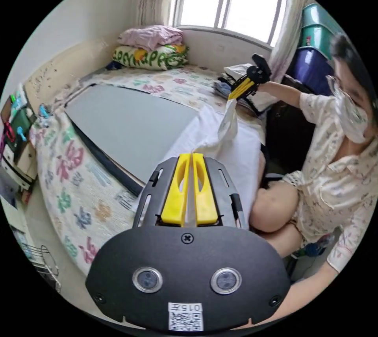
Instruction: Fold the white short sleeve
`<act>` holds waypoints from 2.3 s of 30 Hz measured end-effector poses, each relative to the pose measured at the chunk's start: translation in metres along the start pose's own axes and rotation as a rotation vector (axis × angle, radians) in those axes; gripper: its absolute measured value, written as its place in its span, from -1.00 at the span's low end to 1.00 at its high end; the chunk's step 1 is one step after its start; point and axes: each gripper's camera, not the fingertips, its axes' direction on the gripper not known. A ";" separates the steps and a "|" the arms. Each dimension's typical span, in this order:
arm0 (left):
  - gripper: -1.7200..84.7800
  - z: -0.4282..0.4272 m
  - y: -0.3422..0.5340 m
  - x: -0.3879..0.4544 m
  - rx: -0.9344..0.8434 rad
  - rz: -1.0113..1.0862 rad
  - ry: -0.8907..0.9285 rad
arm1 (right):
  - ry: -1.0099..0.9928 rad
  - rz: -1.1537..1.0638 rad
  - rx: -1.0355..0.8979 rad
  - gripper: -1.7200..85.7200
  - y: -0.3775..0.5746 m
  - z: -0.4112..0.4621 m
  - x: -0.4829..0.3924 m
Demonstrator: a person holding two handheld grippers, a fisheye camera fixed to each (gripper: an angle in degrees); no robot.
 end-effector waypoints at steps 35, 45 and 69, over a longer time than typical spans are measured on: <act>-0.75 0.042 0.531 0.187 0.082 -0.776 -0.247 | -0.120 1.018 0.190 -0.70 0.215 0.036 -0.167; -0.78 0.087 0.575 0.198 0.065 -0.862 -0.145 | -0.143 1.017 0.074 -0.68 0.173 0.041 -0.180; -0.97 0.127 0.497 0.242 -0.030 -0.764 -0.251 | -0.130 1.021 0.019 -0.91 0.204 -0.038 -0.196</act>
